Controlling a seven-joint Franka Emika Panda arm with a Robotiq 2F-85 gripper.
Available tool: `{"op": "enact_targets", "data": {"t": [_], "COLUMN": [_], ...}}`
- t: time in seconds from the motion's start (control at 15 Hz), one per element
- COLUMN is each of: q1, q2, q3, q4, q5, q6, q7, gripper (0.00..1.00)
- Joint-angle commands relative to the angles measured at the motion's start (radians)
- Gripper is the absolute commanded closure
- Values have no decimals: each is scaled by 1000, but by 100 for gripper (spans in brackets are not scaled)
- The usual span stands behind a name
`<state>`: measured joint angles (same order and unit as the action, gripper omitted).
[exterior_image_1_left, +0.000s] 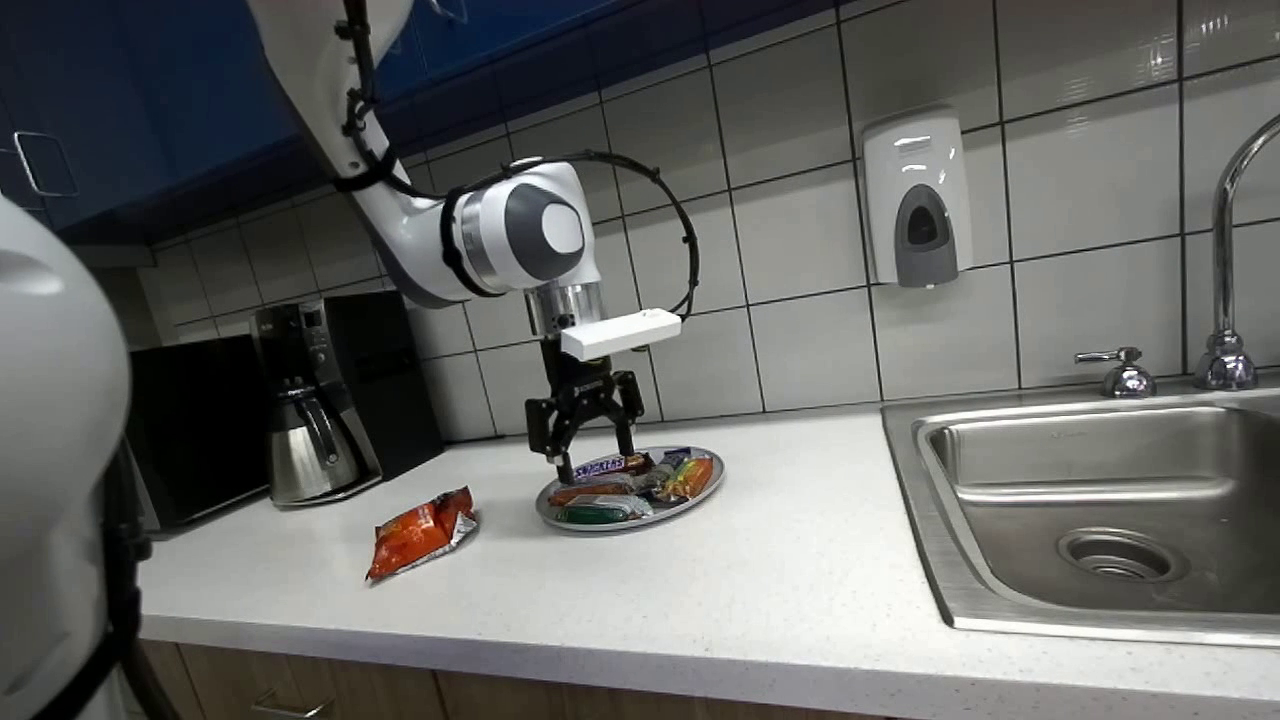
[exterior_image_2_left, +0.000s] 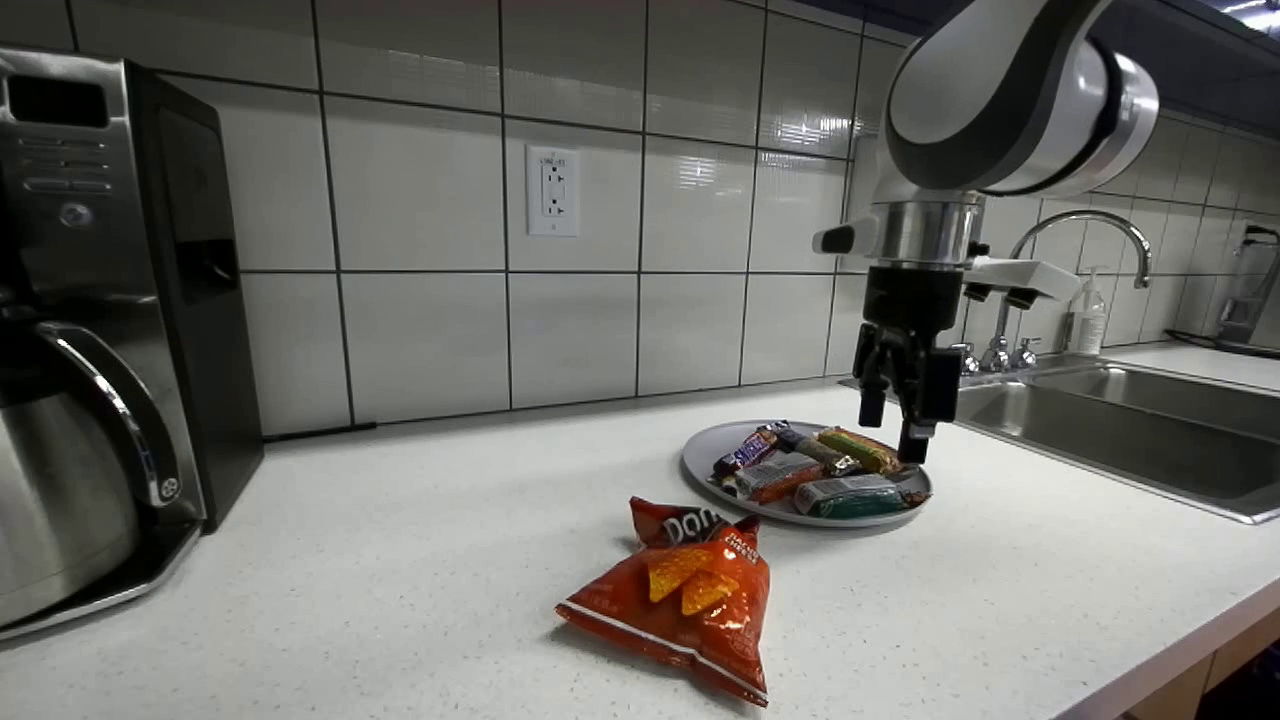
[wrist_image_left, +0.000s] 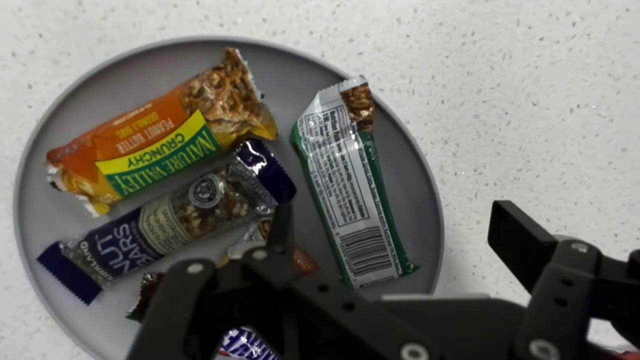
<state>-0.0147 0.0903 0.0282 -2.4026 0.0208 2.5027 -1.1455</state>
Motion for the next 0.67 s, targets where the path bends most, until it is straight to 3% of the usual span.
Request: {"op": "enact_targets", "data": {"t": [0.0,0.6], "q1": [-13,-5], "q2": [-101,-286], "q3": [-14,-58], "q4": [-69,-214], "q5": [38,3], "q6": [-30,-39], "q7": [84,355], "gripper": [0,0]}}
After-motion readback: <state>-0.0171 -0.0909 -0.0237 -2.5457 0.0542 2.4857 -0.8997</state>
